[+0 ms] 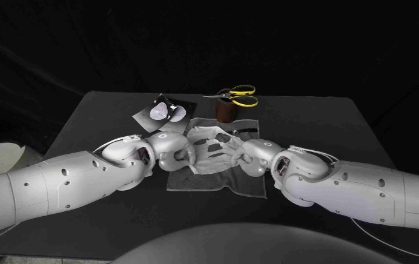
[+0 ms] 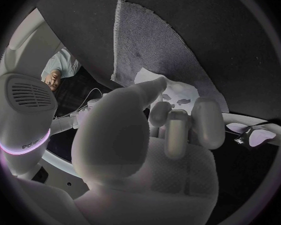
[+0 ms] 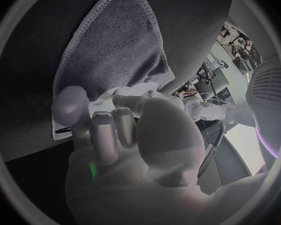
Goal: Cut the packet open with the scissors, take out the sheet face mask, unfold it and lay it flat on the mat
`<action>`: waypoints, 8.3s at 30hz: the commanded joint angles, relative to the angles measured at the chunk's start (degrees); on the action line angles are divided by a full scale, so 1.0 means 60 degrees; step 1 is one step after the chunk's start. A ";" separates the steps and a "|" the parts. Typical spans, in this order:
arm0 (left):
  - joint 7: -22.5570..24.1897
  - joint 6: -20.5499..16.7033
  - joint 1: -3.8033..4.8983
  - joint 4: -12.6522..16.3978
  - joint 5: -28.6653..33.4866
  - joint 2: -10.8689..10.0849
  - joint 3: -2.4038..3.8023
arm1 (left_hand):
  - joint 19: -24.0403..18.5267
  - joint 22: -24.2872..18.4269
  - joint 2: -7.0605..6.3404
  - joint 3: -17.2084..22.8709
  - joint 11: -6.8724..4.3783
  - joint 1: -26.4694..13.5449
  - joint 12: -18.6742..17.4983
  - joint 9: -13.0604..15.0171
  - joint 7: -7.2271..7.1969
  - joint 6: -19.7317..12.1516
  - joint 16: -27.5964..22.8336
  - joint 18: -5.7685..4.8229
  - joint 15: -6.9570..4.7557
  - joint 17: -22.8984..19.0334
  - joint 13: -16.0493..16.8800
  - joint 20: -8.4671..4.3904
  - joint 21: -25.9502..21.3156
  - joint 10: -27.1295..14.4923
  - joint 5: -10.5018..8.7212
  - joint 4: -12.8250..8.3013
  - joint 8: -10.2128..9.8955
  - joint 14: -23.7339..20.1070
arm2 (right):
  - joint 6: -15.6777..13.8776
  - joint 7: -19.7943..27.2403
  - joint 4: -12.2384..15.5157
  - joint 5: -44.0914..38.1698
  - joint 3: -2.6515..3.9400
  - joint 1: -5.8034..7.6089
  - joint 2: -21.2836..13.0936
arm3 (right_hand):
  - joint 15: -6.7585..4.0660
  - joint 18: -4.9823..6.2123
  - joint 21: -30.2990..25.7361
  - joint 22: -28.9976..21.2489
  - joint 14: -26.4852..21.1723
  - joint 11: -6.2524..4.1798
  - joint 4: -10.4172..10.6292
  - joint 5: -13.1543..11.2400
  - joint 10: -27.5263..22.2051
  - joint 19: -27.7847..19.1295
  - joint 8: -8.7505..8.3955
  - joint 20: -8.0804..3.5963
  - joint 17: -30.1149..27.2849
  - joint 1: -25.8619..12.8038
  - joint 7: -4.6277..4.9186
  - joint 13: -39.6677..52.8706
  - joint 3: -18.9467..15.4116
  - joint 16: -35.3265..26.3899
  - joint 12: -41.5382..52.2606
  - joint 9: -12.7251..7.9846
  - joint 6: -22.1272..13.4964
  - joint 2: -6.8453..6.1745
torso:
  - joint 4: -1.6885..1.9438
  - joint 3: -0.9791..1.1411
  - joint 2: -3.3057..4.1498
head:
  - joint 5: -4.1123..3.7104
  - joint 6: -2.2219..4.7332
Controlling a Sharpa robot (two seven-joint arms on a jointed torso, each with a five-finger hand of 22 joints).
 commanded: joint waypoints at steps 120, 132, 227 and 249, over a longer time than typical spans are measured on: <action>0.0006 -0.1967 0.0139 -0.0400 0.9305 0.0411 0.0672 | -0.3277 -0.5180 -0.0386 -0.2935 0.1370 0.0110 -0.8277 -0.1314 0.0894 -0.2800 -0.6037 0.0963 0.1109 -0.6587 -0.8679 0.1022 -0.7622 -0.4662 0.0055 0.1136 -0.1294 -0.4002 | -0.1328 0.2215 -0.1995 0.5441 0.0118 0.1328 0.0420 | 0.0351 0.0792 -0.6899 -0.1942 -0.1989 0.0399 -0.0145 0.0119 -0.3488 -0.2242 0.0102 0.0409 -0.4663 0.0370 0.0463 -0.6380 -0.2410 -0.7578 -0.9927 -0.0571 0.0155 -0.1372 | -0.0010 -0.0001 -0.0002 | -0.0071 0.0000; 0.0087 -0.2464 0.0143 -0.1088 0.9998 0.0781 0.0711 | -0.2843 -0.6064 -0.0255 -0.4342 0.1361 0.1177 -0.9226 -0.1532 0.1071 -0.2431 -0.6452 0.0946 0.1092 -0.7087 -0.9317 0.1004 -0.8340 -0.3732 0.0061 0.2188 -0.1367 -0.3898 | -0.0948 0.3210 -0.1034 0.6182 0.0118 0.1430 -0.0417 | 0.0478 0.0774 -0.7308 -0.2580 -0.2153 0.0532 -0.0170 0.0659 -0.2852 -0.2221 0.0206 0.0509 -0.4895 0.0276 0.0538 -0.9006 -0.2719 -0.7916 -1.1659 -0.0712 0.0221 -0.1806 | -0.0023 0.0036 0.0005 | -0.0007 0.0000; 0.1286 -0.0284 0.0919 0.0949 1.1973 -0.1568 0.0940 | -0.2943 -0.6255 0.0090 -0.4490 0.1417 0.1639 -0.9031 -0.1575 0.1202 -0.2132 -0.6448 0.0932 0.1153 -0.7208 -0.9272 0.1060 -0.8499 -0.3172 0.0064 0.2416 -0.1004 -0.4289 | 0.4071 0.3183 -0.6400 -0.0129 0.0024 0.3621 0.3969 | 0.3007 -0.0323 -0.8258 -1.1506 -1.1833 0.1810 0.3242 0.1481 -1.0247 -1.1594 0.0151 0.2142 -1.1674 0.3463 0.0029 -1.1655 -0.9011 -1.4076 -1.1723 -0.2212 -0.6091 -0.2944 | 0.0315 -0.0139 0.0250 | -0.0323 0.0345; 0.0848 -0.0046 0.0988 0.0984 1.1973 -0.1588 0.0938 | -0.2945 -0.6239 0.0205 -0.4360 0.1424 0.1754 -0.9031 -0.1596 0.1215 -0.2140 -0.6443 0.0933 0.1148 -0.7235 -0.9285 0.1048 -0.8469 -0.3171 0.0063 0.2404 -0.0968 -0.4314 | 0.4357 0.3043 -0.6938 -0.0246 0.0024 0.3528 0.4236 | 0.2829 -0.0207 -0.8071 -1.1339 -1.0224 0.1865 0.3225 0.1860 -0.9848 -1.0707 0.1581 0.2116 -1.1103 0.3894 -0.0016 -1.1409 -0.8327 -1.3134 -1.0298 -0.1285 -0.4605 -0.2756 | 0.0317 -0.0139 0.0250 | -0.0393 0.0267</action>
